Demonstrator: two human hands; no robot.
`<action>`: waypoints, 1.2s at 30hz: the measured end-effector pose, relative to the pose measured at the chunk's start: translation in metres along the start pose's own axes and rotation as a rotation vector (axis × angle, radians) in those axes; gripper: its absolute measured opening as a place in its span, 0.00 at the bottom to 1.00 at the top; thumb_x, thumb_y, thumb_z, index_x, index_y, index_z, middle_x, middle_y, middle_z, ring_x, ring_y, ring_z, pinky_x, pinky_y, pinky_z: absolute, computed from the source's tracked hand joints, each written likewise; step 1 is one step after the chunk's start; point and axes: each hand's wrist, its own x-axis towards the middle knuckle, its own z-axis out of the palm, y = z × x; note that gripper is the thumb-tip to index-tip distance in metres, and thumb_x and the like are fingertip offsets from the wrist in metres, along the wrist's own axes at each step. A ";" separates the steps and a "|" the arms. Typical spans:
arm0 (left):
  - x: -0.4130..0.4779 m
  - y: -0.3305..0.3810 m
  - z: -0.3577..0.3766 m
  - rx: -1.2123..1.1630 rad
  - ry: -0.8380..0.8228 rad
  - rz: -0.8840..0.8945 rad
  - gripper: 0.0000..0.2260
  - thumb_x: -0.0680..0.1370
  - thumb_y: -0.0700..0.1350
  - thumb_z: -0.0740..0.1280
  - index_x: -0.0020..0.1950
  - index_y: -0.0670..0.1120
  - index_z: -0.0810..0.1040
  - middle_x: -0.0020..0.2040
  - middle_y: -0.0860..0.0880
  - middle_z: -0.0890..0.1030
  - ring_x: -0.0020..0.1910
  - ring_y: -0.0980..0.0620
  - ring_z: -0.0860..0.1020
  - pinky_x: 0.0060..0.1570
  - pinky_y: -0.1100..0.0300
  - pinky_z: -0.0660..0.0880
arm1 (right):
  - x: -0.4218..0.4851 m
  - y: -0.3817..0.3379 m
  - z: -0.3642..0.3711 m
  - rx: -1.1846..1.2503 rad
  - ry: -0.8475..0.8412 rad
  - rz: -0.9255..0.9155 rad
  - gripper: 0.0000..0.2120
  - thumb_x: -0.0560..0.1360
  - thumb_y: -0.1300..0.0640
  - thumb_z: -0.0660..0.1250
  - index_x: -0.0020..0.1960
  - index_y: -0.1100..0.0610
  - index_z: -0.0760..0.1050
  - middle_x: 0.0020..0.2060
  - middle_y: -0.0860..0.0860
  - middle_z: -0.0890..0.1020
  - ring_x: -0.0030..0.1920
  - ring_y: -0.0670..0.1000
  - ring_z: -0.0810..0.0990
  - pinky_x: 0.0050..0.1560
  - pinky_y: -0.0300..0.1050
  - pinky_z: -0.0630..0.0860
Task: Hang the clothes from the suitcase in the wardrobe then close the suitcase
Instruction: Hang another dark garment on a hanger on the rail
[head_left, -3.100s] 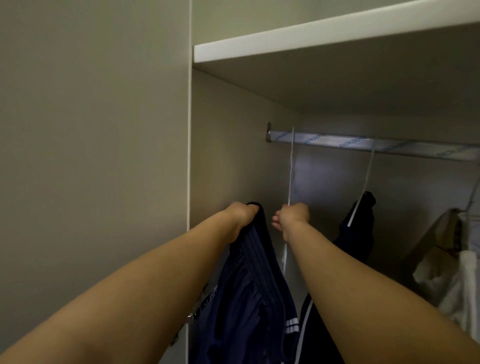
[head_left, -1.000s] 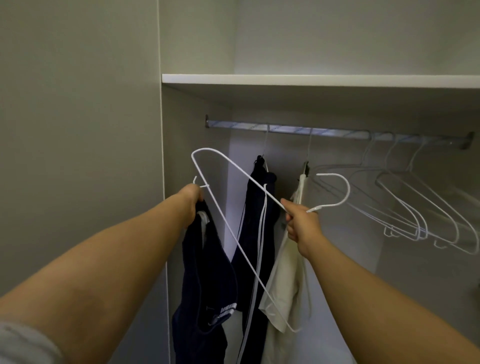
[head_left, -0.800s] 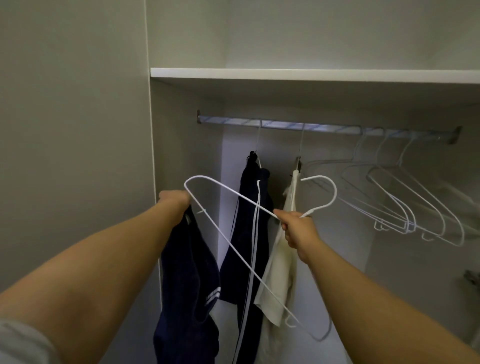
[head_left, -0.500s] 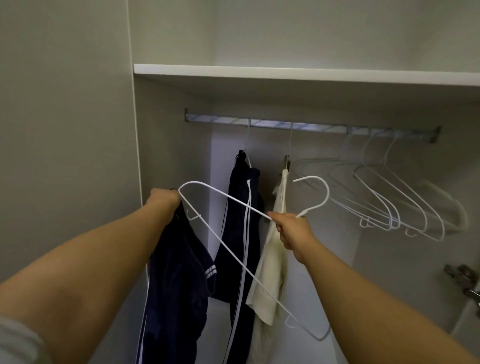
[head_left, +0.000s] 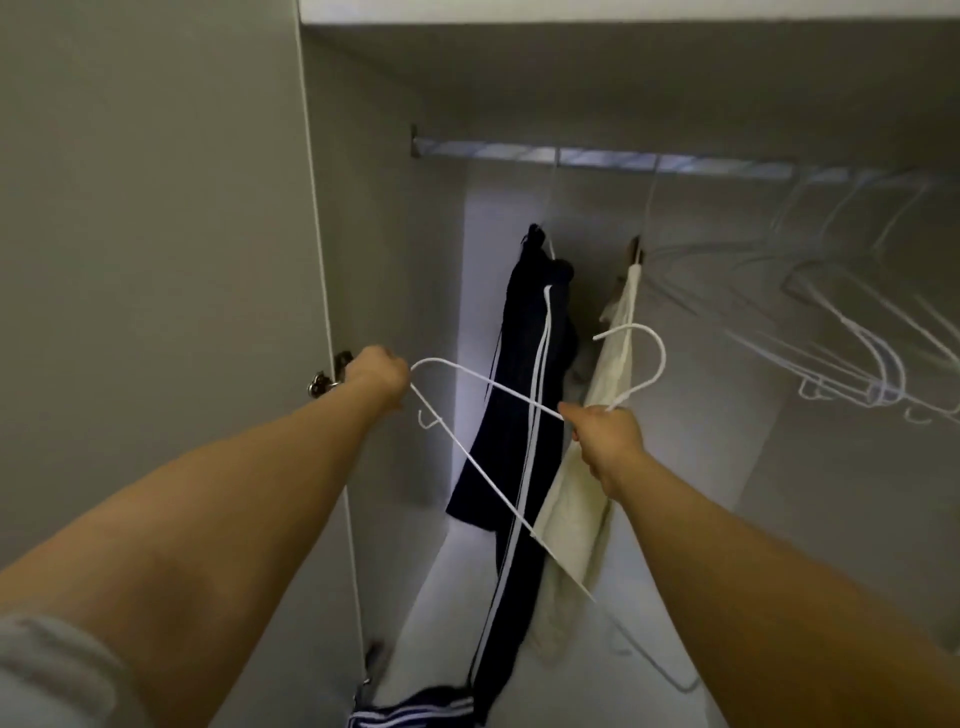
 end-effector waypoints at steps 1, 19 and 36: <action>0.000 -0.008 0.006 0.003 -0.047 -0.013 0.13 0.81 0.41 0.58 0.59 0.35 0.75 0.57 0.33 0.77 0.49 0.36 0.80 0.43 0.50 0.79 | 0.000 0.009 0.005 -0.005 -0.012 0.025 0.21 0.75 0.57 0.67 0.28 0.57 0.63 0.25 0.52 0.68 0.25 0.49 0.63 0.28 0.40 0.61; -0.077 -0.181 0.165 0.152 -0.377 -0.309 0.10 0.81 0.38 0.57 0.57 0.37 0.75 0.52 0.37 0.77 0.48 0.42 0.79 0.35 0.58 0.75 | 0.002 0.243 -0.007 -0.244 -0.062 0.373 0.17 0.75 0.50 0.67 0.33 0.57 0.68 0.29 0.51 0.69 0.29 0.47 0.65 0.33 0.37 0.62; -0.085 -0.433 0.334 0.359 -0.566 -0.378 0.14 0.79 0.33 0.55 0.62 0.35 0.74 0.61 0.36 0.75 0.60 0.39 0.75 0.60 0.48 0.75 | 0.033 0.518 0.024 -0.376 -0.006 0.469 0.17 0.78 0.52 0.62 0.49 0.67 0.77 0.40 0.56 0.77 0.42 0.54 0.75 0.46 0.45 0.72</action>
